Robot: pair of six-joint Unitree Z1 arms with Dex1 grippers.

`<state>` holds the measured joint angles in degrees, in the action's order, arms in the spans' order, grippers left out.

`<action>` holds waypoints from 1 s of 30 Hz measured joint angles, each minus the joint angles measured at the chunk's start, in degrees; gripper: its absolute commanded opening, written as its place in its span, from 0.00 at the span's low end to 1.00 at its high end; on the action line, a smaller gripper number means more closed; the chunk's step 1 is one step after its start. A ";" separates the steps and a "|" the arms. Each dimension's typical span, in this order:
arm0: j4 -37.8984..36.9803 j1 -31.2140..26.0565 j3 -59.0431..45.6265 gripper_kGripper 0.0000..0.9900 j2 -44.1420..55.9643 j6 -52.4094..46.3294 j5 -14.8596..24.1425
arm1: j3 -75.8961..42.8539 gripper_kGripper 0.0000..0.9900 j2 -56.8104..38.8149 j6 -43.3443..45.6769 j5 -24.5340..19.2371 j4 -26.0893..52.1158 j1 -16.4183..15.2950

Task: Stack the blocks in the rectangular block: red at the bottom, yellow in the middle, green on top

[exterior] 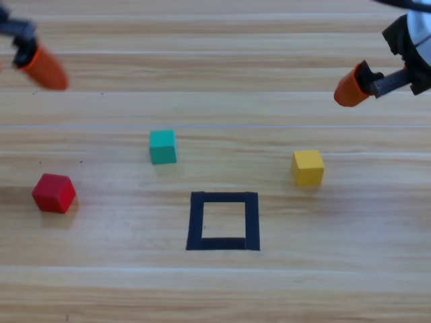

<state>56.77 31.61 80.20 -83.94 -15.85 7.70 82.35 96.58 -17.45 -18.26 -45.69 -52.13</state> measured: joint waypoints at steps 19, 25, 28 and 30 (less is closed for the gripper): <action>-0.24 -3.62 -5.93 0.98 -18.12 -4.68 3.39 | 35.13 0.99 29.84 -18.70 5.41 -30.01 1.65; -1.82 -4.13 -5.91 0.97 -20.69 -5.25 2.25 | 35.13 0.99 30.34 -18.95 8.93 -30.01 5.48; -3.43 -4.77 -5.93 0.97 -21.90 -5.25 1.53 | 35.13 0.99 31.56 -18.95 9.96 -30.01 7.29; -4.16 -5.32 -6.15 0.97 -22.51 -5.25 0.74 | 35.13 0.99 31.87 -18.98 11.50 -30.01 8.26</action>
<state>52.61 26.30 74.05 -106.45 -21.10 8.44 117.48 128.45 -36.43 -6.76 -75.70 -43.87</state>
